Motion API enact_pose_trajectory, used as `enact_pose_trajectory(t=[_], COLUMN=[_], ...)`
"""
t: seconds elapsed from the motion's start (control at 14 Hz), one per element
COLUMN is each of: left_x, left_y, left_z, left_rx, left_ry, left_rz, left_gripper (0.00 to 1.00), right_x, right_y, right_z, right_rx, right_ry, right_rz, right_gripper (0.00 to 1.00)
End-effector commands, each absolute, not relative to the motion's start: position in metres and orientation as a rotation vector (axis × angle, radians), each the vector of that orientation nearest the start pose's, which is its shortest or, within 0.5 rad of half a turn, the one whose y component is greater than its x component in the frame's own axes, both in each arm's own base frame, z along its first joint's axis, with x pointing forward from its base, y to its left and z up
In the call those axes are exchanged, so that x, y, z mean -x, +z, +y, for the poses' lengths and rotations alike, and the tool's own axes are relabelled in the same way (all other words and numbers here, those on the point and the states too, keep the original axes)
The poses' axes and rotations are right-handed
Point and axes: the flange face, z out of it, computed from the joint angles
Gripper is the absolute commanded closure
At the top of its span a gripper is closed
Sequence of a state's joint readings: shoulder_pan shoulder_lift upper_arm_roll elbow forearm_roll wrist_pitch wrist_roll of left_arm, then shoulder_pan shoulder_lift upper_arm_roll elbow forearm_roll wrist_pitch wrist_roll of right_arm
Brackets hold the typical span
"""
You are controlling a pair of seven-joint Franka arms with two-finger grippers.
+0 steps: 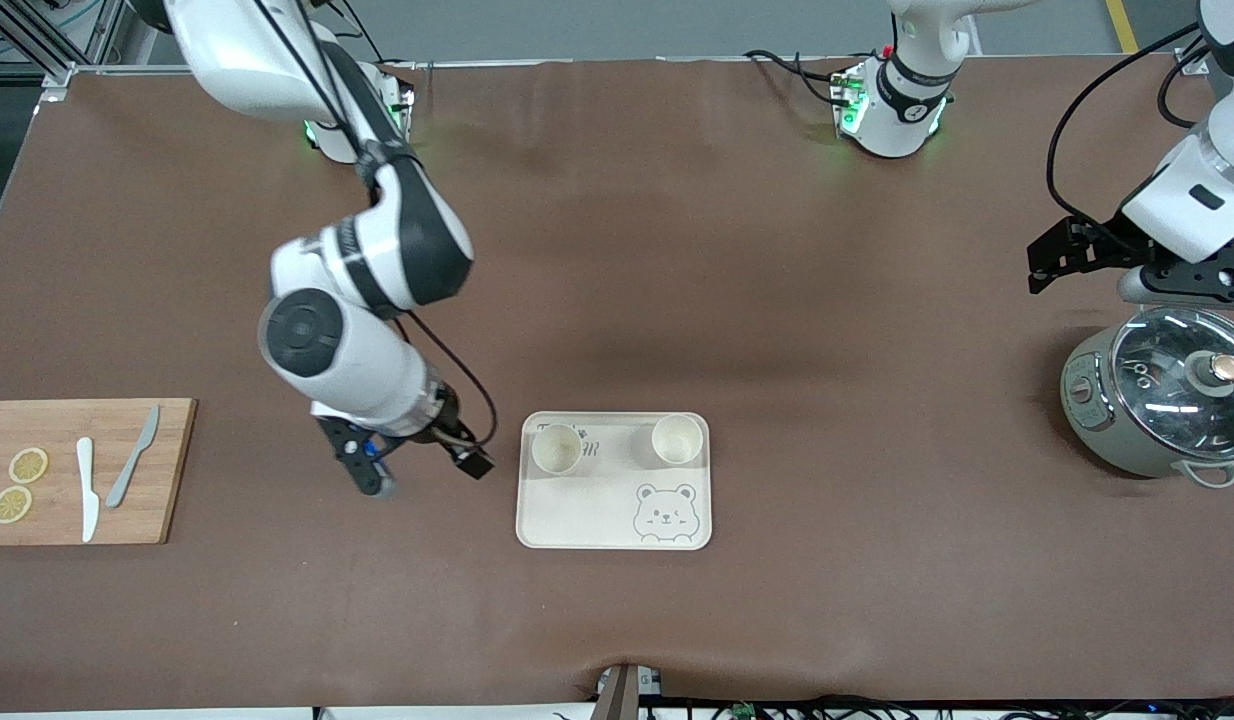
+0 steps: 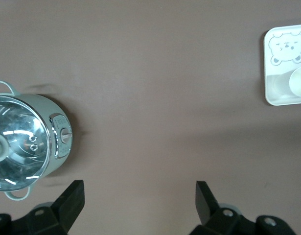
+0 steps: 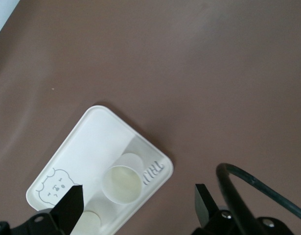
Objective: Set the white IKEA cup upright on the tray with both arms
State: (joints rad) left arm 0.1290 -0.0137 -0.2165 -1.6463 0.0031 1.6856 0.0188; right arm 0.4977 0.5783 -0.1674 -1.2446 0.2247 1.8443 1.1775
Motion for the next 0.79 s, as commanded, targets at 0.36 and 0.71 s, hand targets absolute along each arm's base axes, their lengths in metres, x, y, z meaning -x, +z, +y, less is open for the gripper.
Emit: enact_pose_trajectory(t=[0.36, 0.71], left_x=[-0.554, -0.549], left_y=[0.619, 0.622], left_z=[-0.04, -0.045], left_rx=[3.149, 3.144], left_ry=[-0.091, -0.078], left_rz=[0.148, 0.156], left_gripper=[0.0, 0.0], right_x=[-0.644, -0.634], right_y=[0.514, 0.547], right_z=[0.143, 0.036], right_rx=[2.86, 2.917], right_ry=[0.236, 0.277], right_rz=[1.148, 0.886], right_gripper=[0.0, 0.0])
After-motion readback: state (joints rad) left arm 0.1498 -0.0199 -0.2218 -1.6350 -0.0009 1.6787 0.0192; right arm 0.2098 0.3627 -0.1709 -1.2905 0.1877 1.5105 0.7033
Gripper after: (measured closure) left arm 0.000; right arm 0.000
